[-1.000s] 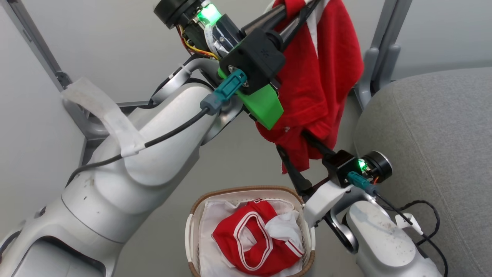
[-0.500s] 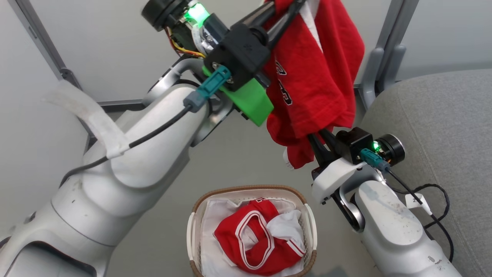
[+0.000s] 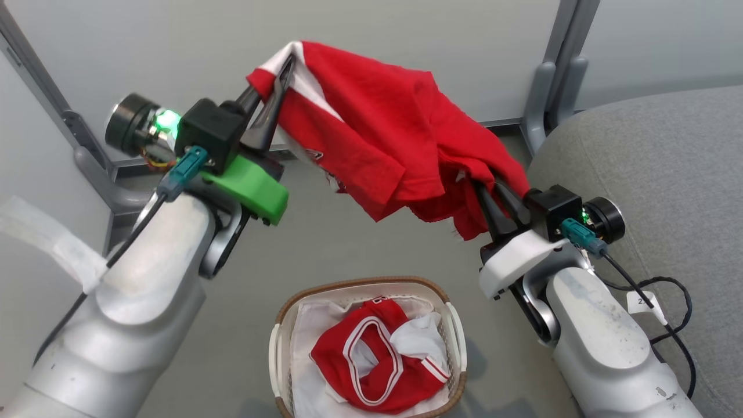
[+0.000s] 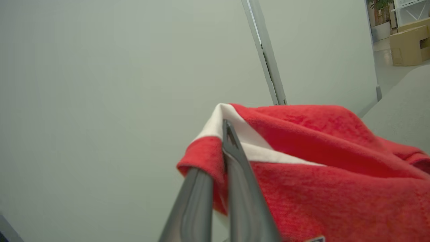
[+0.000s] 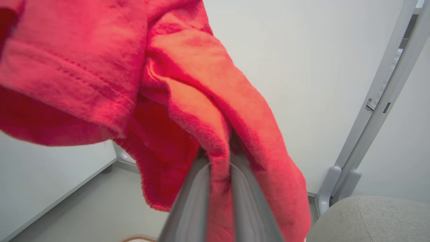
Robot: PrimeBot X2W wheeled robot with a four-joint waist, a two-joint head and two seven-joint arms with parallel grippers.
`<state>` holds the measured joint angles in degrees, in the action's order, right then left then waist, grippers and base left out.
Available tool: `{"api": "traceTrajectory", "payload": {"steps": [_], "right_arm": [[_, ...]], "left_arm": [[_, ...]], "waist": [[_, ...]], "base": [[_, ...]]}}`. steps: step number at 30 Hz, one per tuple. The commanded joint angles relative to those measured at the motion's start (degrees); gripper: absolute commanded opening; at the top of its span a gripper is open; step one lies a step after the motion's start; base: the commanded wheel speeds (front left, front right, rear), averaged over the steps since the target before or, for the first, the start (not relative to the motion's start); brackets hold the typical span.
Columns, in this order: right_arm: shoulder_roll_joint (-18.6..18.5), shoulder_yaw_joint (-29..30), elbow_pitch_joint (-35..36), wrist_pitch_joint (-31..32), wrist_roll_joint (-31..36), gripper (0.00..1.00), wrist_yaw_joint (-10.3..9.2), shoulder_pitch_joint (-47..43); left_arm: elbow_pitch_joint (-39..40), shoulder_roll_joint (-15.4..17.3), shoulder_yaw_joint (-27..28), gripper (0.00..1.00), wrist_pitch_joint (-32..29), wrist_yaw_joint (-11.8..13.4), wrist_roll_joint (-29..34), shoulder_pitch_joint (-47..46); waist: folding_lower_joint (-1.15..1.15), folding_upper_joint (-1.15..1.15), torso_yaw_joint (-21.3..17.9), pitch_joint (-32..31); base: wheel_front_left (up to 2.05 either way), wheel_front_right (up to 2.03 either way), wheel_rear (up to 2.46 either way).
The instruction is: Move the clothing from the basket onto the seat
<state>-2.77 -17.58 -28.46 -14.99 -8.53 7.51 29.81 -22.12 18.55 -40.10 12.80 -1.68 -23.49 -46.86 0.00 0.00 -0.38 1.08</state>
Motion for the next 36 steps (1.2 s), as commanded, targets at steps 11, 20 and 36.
{"api": "traceTrajectory", "payload": {"steps": [11,20,36], "right_arm": [[-0.2,1.7,3.5,-0.3,-0.2,0.0,-0.04,-1.5],[-0.2,6.4,3.8,-0.3,3.0,0.0,-0.04,-2.4],[-0.2,15.2,4.4,-0.3,9.0,0.0,-0.04,-4.5]], "left_arm": [[-0.6,-1.5,4.1,1.0,2.4,2.2,-5.3,14.6],[2.2,-4.2,6.4,1.0,2.4,1.0,-5.5,24.6],[3.7,-6.6,10.1,1.0,2.4,-1.6,-1.5,32.3]], "waist": [[0.0,0.0,-0.8,-0.4],[0.0,0.0,-1.2,-0.3],[0.0,0.0,-3.3,1.1]], "base": [[0.0,0.0,0.0],[0.0,0.0,0.0],[0.0,0.0,0.0]]}}
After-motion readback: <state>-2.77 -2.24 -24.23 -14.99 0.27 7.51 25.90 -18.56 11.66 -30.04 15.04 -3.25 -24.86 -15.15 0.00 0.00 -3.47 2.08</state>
